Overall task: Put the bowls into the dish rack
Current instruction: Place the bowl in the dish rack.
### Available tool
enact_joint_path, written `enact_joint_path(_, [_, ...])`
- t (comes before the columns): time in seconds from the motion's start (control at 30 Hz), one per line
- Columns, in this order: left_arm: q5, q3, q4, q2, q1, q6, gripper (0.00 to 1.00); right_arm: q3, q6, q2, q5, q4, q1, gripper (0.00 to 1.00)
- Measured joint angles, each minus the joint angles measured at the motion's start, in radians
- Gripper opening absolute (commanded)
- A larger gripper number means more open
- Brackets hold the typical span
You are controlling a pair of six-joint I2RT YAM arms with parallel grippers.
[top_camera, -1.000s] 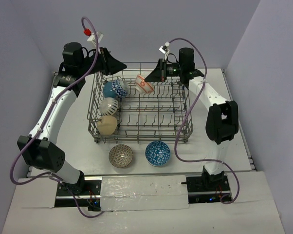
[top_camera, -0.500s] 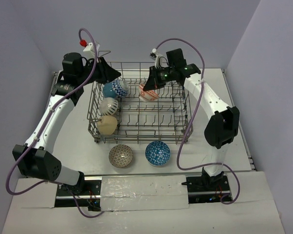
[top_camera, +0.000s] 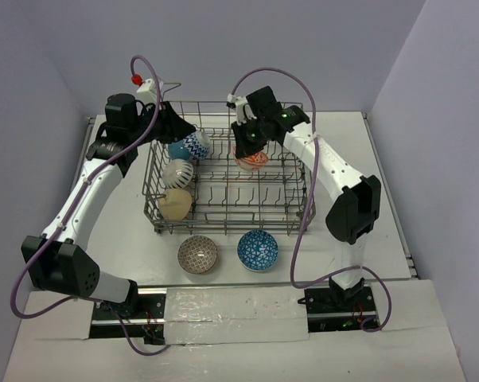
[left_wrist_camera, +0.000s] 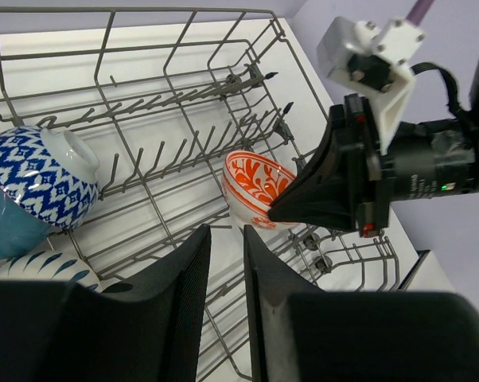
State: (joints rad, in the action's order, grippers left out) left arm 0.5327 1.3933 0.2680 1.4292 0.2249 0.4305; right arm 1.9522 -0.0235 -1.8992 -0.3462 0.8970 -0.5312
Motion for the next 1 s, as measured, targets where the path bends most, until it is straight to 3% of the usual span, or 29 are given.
enact_joint_path(0.43, [0.023,-0.021,-0.016,-0.015,-0.001,0.005,0.3,-0.06,-0.046,-0.03,0.222,-0.038,-0.058,0.0])
enact_joint_path(1.0, [0.029,-0.021,-0.016,-0.015,-0.001,0.005,0.3,-0.045,-0.083,-0.103,0.279,-0.102,-0.092,0.0])
